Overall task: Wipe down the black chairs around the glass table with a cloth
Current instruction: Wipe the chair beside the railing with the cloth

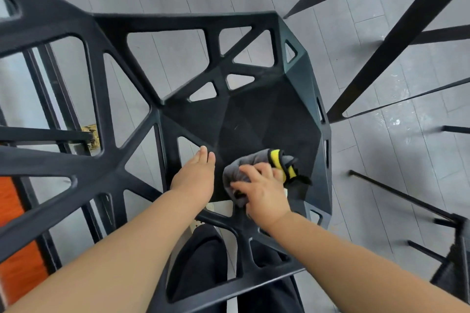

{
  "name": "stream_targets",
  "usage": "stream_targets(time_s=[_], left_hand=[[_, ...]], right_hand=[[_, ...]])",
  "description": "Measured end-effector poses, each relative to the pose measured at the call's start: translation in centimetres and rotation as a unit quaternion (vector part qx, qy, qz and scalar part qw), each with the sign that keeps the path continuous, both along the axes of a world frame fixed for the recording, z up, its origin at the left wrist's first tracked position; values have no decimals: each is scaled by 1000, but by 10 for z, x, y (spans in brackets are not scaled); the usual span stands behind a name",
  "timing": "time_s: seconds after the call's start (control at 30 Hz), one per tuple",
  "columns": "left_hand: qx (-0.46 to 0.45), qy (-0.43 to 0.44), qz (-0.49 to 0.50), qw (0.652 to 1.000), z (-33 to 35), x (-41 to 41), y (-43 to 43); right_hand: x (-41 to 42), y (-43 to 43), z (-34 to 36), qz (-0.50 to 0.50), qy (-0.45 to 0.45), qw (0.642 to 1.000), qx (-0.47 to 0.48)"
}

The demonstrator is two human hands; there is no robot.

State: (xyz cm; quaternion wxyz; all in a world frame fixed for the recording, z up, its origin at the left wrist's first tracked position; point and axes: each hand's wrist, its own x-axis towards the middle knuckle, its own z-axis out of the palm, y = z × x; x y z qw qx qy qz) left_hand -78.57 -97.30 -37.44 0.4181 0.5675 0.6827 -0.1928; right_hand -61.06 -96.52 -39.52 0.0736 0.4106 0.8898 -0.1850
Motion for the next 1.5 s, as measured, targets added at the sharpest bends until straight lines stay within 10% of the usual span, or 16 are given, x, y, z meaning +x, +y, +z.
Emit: stream_targets(time_s=[0.63, 1.13, 1.5], left_hand=[[-35, 74, 56, 995, 5, 31, 6], [-44, 93, 25, 994, 1, 40, 9], [-78, 115, 50, 989, 13, 52, 22]], right_hand=[[148, 30, 29, 26, -11, 999, 37], [24, 267, 8, -156, 77, 984, 32], [87, 53, 25, 76, -48, 995, -34]])
